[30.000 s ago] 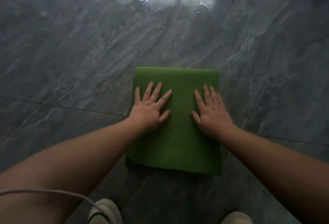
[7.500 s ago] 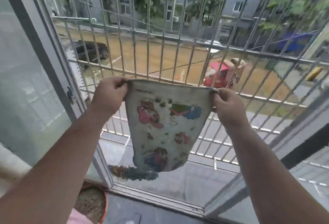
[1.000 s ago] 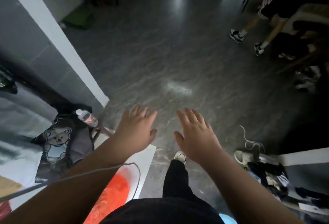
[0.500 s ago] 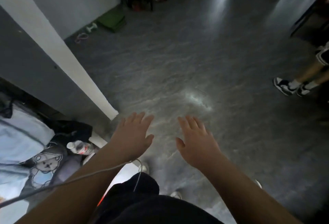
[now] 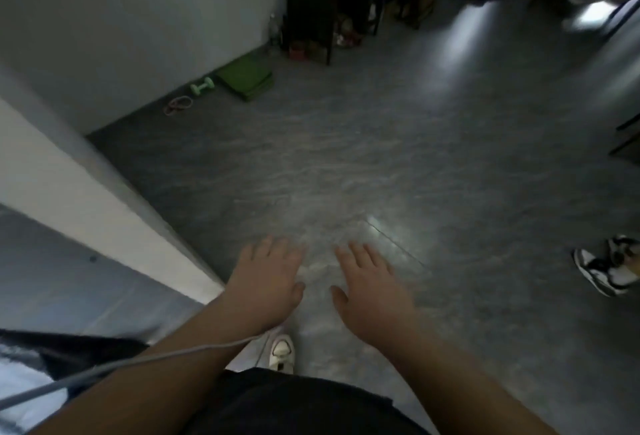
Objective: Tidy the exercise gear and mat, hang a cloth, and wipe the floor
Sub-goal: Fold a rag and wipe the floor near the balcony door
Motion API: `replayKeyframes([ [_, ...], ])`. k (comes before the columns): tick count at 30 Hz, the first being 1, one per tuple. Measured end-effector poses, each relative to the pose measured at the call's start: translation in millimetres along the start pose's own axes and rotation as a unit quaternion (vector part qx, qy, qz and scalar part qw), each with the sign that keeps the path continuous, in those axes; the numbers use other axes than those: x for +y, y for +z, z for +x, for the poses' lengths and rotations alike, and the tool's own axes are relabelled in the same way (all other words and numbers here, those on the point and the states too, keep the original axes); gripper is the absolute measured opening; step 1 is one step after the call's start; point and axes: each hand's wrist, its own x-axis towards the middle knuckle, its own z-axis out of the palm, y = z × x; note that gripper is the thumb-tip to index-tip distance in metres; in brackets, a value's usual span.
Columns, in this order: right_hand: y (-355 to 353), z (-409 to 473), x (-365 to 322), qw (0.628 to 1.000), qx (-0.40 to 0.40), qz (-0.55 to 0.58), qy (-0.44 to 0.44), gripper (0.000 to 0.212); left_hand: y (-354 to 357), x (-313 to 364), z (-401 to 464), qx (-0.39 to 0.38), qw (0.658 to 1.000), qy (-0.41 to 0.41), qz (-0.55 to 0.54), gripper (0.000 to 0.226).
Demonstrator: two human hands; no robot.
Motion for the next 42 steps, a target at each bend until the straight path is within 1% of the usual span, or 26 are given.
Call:
replayKeyframes([
  [6,-48.1,116.9,23.3,1.000,0.008,0.002,-0.006,0.066,-51.9,-32.3,118.5,-0.016,1.000,0.005,0.012,0.065],
  [9,-67.9,180.6,53.0,1.000,0.012,0.008,0.004,0.067,-64.8,-40.9,188.4,-0.022,1.000,0.001,0.005,0.066],
  [13,-102.6,285.5,109.9,1.000,0.022,0.011,0.012,0.068,-86.8,-47.0,314.0,-0.018,1.000,-0.003,0.008,0.069],
  [19,-184.5,442.1,181.7,1.000,0.004,-0.005,-0.017,0.068,-154.3,-50.8,484.9,0.008,0.999,-0.030,0.016,0.067],
  [23,-231.1,540.0,208.9,0.998,0.005,-0.035,-0.049,0.068,-189.0,-62.8,572.1,0.005,0.999,-0.047,0.003,0.068],
  [25,-251.6,582.1,215.3,0.998,0.005,-0.032,-0.058,0.069,-201.1,-71.9,610.4,0.007,0.998,-0.068,-0.012,0.067],
  [30,-293.6,685.4,231.3,0.998,-0.012,-0.016,-0.057,0.067,-236.8,-114.8,709.9,-0.006,0.993,-0.108,-0.051,0.067],
  [35,-333.5,815.2,243.5,0.998,0.014,-0.023,-0.055,0.066,-270.7,-168.4,829.4,0.007,0.991,-0.120,-0.056,0.068],
  [39,-370.3,925.7,254.3,0.999,0.014,-0.026,-0.031,0.067,-300.0,-211.9,940.1,-0.003,0.993,-0.100,-0.057,0.069],
  [42,-403.0,997.3,262.1,1.000,0.013,-0.018,-0.005,0.067,-333.3,-241.1,1017.4,-0.015,0.996,-0.076,-0.039,0.069],
])
